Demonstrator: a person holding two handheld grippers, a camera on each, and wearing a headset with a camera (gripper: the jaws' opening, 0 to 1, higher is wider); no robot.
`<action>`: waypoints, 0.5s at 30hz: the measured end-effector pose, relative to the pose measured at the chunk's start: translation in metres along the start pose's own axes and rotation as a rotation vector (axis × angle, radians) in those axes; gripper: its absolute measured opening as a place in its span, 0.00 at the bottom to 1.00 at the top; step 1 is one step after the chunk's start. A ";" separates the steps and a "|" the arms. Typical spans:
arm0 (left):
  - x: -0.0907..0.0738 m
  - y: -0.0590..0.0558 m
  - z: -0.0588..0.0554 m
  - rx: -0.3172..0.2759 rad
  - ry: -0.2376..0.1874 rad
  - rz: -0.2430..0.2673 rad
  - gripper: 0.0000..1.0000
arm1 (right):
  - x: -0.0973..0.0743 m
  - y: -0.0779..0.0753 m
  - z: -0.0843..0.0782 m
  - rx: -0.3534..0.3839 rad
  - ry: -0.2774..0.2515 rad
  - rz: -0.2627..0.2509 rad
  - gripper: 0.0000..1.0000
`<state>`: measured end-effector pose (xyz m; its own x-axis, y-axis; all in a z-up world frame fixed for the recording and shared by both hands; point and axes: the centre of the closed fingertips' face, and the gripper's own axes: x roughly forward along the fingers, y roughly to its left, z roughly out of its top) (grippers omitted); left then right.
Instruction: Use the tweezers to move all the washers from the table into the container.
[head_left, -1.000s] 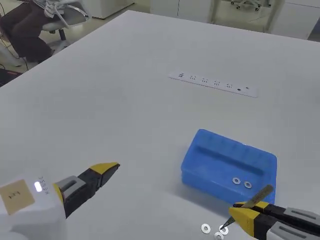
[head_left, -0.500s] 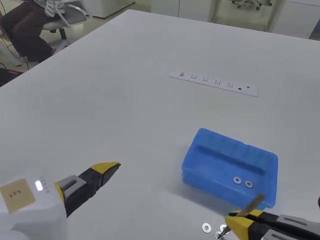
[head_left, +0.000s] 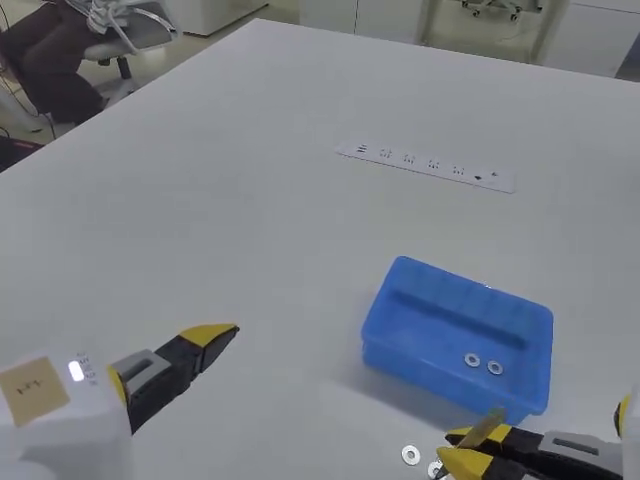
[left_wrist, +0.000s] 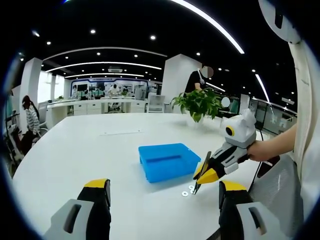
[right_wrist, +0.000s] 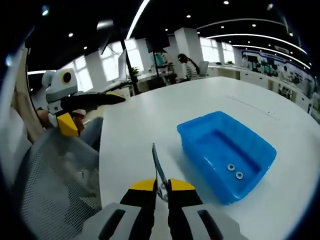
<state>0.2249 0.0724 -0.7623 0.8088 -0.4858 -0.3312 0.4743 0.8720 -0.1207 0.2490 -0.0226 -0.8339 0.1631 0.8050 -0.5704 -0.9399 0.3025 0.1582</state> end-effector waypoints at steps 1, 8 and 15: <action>0.000 0.000 0.000 0.001 0.000 0.001 0.91 | 0.001 0.002 0.000 -0.025 0.005 0.004 0.05; 0.000 0.000 0.000 0.002 0.001 -0.001 0.91 | 0.003 0.009 -0.003 -0.133 0.022 -0.014 0.04; 0.001 -0.001 -0.001 0.004 0.001 -0.003 0.91 | 0.002 0.000 -0.004 -0.147 0.041 -0.060 0.02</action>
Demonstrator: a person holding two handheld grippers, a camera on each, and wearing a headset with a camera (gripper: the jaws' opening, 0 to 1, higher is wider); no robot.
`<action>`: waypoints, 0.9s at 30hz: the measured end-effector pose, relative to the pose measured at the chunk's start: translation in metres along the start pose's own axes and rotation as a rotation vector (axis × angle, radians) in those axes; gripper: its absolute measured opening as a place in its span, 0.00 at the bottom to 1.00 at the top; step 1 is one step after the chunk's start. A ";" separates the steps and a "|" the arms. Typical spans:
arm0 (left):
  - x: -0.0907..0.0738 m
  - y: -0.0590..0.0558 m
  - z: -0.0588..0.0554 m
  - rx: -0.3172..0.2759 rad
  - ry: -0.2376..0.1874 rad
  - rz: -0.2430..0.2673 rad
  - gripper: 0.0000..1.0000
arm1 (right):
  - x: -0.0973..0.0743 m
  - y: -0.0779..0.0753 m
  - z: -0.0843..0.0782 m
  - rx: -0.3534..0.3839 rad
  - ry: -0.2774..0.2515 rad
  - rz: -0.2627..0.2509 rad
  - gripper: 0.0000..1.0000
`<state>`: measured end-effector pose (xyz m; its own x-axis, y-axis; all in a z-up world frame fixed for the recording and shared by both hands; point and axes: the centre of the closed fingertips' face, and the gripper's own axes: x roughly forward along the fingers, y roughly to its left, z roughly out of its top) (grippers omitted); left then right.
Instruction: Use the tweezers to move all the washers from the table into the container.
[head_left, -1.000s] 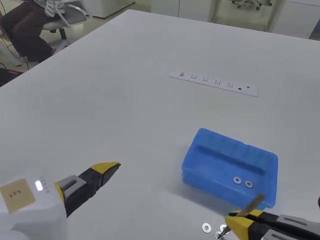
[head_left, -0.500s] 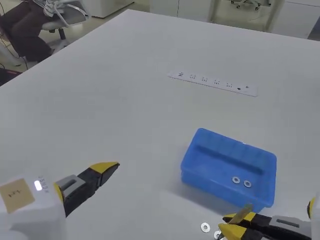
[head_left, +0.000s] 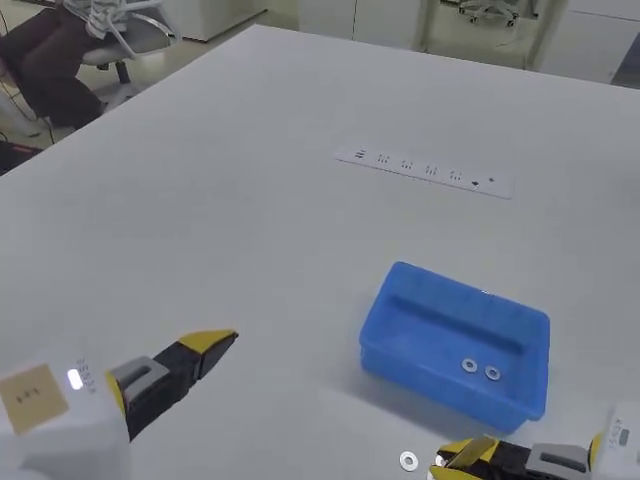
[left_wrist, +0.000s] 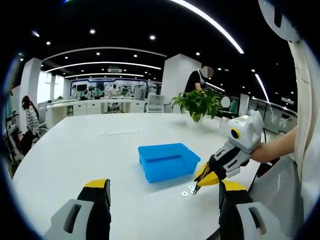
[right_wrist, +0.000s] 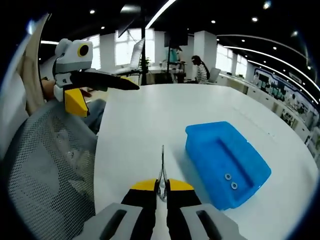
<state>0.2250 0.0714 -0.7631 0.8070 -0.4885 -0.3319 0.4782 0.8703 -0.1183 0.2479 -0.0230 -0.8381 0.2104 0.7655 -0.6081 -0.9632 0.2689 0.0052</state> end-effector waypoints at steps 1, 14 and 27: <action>0.000 0.000 0.000 0.000 0.000 0.000 0.91 | 0.001 -0.001 0.001 0.064 -0.015 -0.006 0.02; -0.001 0.000 0.001 -0.004 -0.005 0.000 0.91 | -0.022 -0.034 0.022 0.427 -0.175 -0.011 0.03; -0.002 0.000 0.002 -0.002 -0.010 0.003 0.91 | -0.035 -0.054 0.058 0.376 -0.241 -0.040 0.03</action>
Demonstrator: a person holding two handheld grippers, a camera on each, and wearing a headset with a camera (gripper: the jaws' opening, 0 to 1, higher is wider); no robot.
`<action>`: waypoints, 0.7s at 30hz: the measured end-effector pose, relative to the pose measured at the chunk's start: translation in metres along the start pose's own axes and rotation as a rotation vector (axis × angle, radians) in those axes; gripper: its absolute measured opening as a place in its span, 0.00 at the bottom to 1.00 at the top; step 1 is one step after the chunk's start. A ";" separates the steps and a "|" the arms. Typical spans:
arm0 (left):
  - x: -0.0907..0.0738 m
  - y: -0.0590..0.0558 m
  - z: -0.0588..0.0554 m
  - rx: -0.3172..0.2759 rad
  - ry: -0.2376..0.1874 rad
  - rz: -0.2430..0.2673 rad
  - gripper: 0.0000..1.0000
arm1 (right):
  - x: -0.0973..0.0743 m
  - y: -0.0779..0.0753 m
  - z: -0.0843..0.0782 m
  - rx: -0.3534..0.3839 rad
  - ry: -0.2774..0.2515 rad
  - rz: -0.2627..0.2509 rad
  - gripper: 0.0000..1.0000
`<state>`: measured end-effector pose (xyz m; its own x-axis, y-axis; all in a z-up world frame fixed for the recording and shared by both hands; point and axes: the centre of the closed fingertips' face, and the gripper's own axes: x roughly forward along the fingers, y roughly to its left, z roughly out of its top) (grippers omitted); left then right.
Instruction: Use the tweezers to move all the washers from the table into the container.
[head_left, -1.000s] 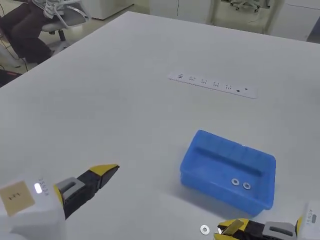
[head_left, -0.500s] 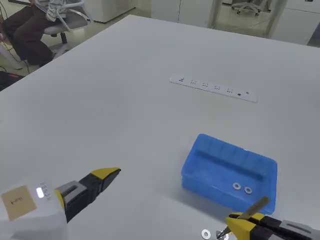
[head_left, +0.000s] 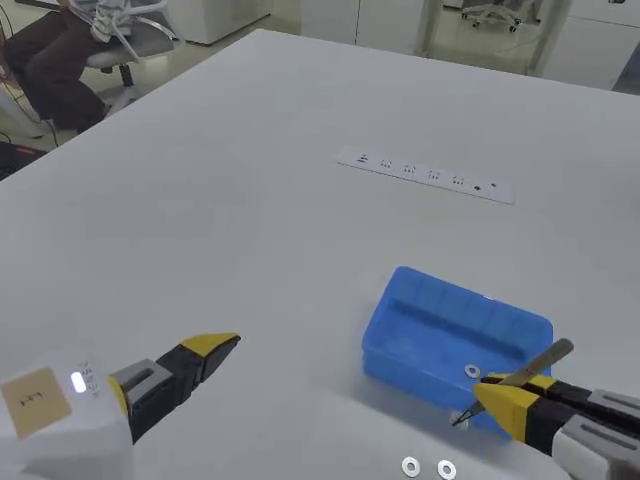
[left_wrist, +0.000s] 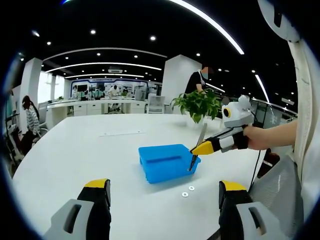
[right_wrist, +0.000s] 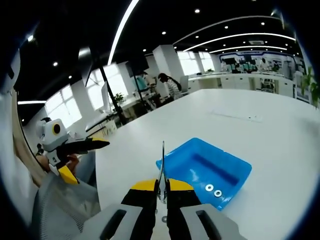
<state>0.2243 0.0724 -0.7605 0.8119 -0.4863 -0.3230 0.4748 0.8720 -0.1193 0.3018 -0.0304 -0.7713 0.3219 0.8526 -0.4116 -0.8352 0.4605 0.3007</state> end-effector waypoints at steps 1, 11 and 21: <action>0.000 0.000 0.000 -0.001 0.001 0.000 0.91 | 0.001 -0.002 0.003 0.000 -0.005 0.001 0.03; -0.001 0.002 0.001 -0.004 -0.004 0.008 0.91 | 0.007 -0.015 0.027 -0.042 -0.038 -0.010 0.02; -0.001 0.002 0.001 -0.005 -0.004 0.009 0.91 | 0.021 -0.033 0.038 -0.082 -0.017 -0.029 0.02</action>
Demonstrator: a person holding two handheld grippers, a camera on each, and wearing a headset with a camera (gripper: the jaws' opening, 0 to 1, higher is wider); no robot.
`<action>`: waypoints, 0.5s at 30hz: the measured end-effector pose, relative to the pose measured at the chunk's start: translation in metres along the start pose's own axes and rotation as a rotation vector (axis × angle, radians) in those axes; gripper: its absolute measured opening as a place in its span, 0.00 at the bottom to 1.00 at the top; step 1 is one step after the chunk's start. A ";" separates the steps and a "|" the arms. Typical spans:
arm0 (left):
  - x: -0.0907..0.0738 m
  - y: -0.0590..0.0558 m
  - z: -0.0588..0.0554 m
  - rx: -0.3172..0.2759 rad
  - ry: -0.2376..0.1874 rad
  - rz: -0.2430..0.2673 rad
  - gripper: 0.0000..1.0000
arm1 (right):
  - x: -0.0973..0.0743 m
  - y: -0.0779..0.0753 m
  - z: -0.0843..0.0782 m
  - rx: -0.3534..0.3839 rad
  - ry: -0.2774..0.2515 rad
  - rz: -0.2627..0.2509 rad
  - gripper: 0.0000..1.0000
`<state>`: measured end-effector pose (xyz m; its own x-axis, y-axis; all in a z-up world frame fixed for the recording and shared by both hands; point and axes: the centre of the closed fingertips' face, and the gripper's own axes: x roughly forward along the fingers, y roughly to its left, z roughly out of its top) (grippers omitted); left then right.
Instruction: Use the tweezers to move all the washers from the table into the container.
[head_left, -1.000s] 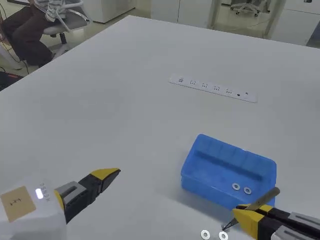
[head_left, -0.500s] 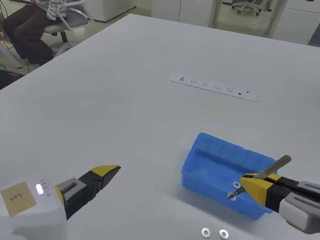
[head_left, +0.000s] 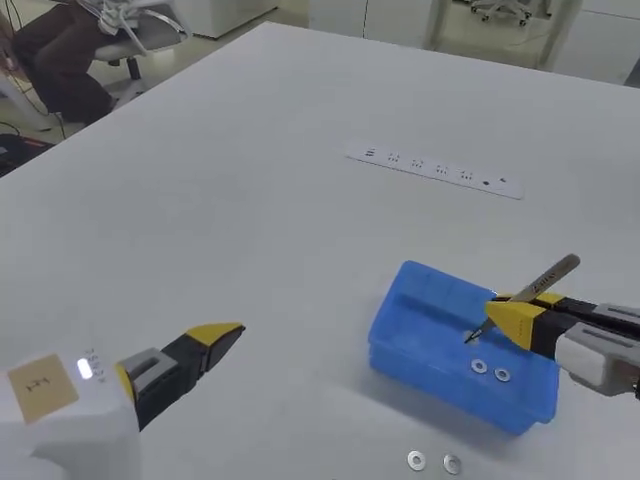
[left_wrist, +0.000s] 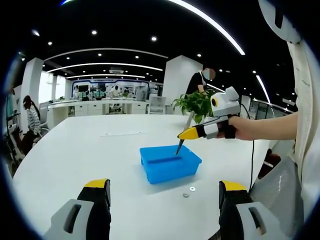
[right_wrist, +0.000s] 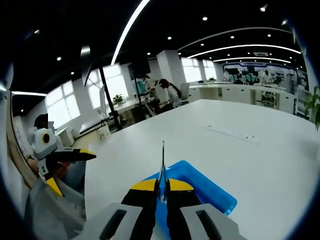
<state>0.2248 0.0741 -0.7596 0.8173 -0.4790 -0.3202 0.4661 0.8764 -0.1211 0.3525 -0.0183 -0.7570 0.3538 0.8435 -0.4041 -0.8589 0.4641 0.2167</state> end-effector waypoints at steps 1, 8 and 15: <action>0.000 0.000 0.000 0.000 -0.002 0.000 0.91 | 0.001 -0.002 0.000 -0.001 0.003 -0.004 0.02; 0.001 0.000 0.000 0.000 0.003 0.003 0.91 | 0.013 -0.015 -0.003 -0.006 0.037 -0.016 0.03; 0.002 0.001 -0.001 -0.001 0.004 0.003 0.91 | 0.025 -0.023 -0.016 -0.012 0.083 -0.017 0.03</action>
<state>0.2265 0.0739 -0.7609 0.8175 -0.4760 -0.3243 0.4633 0.8779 -0.1209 0.3749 -0.0123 -0.7863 0.3369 0.8102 -0.4797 -0.8577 0.4743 0.1985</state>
